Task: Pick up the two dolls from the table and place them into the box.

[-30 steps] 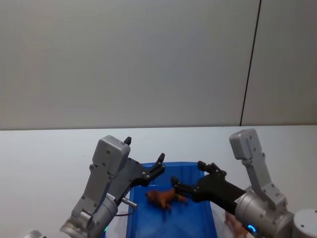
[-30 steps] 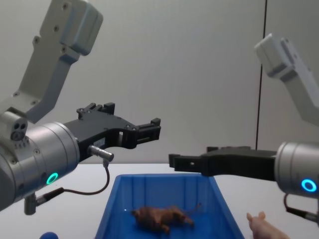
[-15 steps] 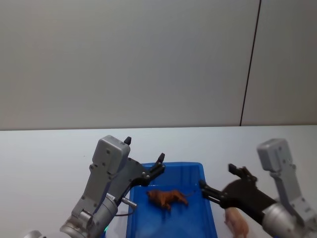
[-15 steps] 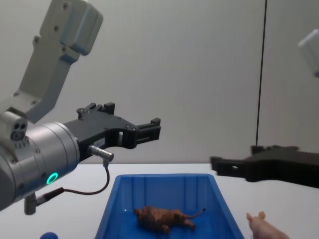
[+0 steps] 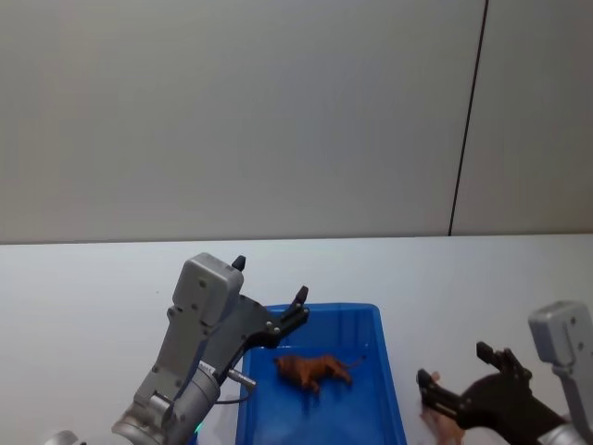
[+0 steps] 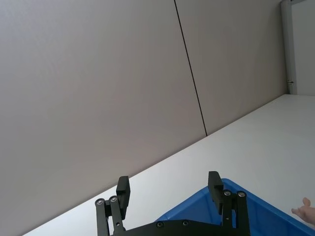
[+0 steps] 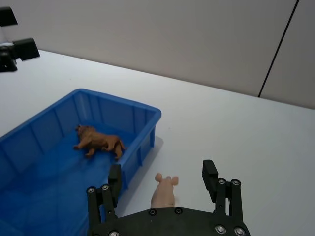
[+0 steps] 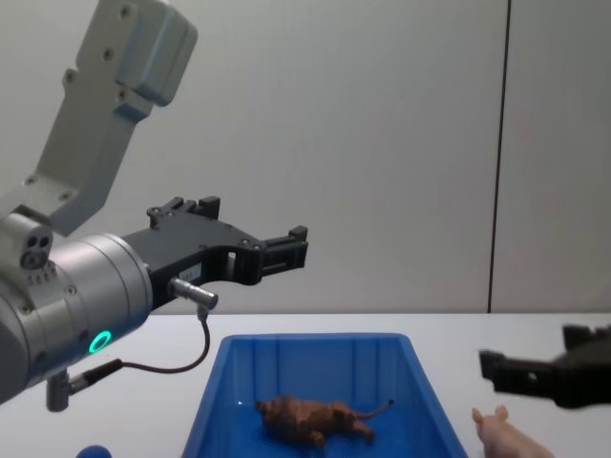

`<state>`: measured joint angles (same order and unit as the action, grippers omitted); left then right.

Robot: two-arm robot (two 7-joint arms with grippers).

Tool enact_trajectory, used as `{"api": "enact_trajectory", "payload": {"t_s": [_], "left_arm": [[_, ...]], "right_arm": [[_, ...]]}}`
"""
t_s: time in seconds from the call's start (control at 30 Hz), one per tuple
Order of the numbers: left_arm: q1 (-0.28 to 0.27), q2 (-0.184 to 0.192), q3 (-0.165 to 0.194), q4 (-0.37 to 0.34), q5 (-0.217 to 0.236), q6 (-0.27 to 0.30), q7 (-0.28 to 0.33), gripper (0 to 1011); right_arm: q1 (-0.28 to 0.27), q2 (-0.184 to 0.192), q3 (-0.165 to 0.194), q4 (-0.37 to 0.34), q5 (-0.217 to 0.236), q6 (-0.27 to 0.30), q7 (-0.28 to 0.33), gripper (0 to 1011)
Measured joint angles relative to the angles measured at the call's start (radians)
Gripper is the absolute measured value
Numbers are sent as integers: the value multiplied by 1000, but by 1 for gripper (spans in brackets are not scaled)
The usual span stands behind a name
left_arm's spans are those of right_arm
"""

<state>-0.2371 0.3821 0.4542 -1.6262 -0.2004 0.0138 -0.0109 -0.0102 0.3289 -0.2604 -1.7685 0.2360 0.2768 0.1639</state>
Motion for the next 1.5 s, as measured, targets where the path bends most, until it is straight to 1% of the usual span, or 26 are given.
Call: {"api": "enact_trajectory", "payload": {"t_s": [0.1,0.33,0.6,0.9,1.2,1.23,1.27,1.37,1.4,1.47,1.5], "left_arm": [[0,0,0,0,0,0,0,1001],[0,0,0,0,0,0,0,1001],[0,0,0,0,0,0,0,1002],[0,0,0,0,0,0,0,1001],[0,0,0,0,0,0,0,1001],[0,0,0,0,0,0,0,1001],[0,0,0,0,0,0,0,1001],[0,0,0,0,0,0,0,1002],[0,0,0,0,0,0,0,1001],[0,0,0,0,0,0,0,1001],[0,0,0,0,0,0,0,1001]], "right_arm": [[-25,12,3,-1,12,-12,-11,1001],[-56,21,5,14,27,-35,-21,1001],[-71,21,3,51,27,-64,-26,1001],[-59,6,-1,103,25,-92,-19,1001],[-21,-25,-11,174,21,-117,7,998],[-18,-27,-12,179,20,-119,9,985],[-12,-33,-13,191,20,-120,13,948],[-1,-41,-16,208,20,-122,19,903],[5,-46,-17,218,20,-122,22,855],[12,-51,-19,230,20,-122,25,821],[18,-55,-20,239,20,-121,28,766]]}}
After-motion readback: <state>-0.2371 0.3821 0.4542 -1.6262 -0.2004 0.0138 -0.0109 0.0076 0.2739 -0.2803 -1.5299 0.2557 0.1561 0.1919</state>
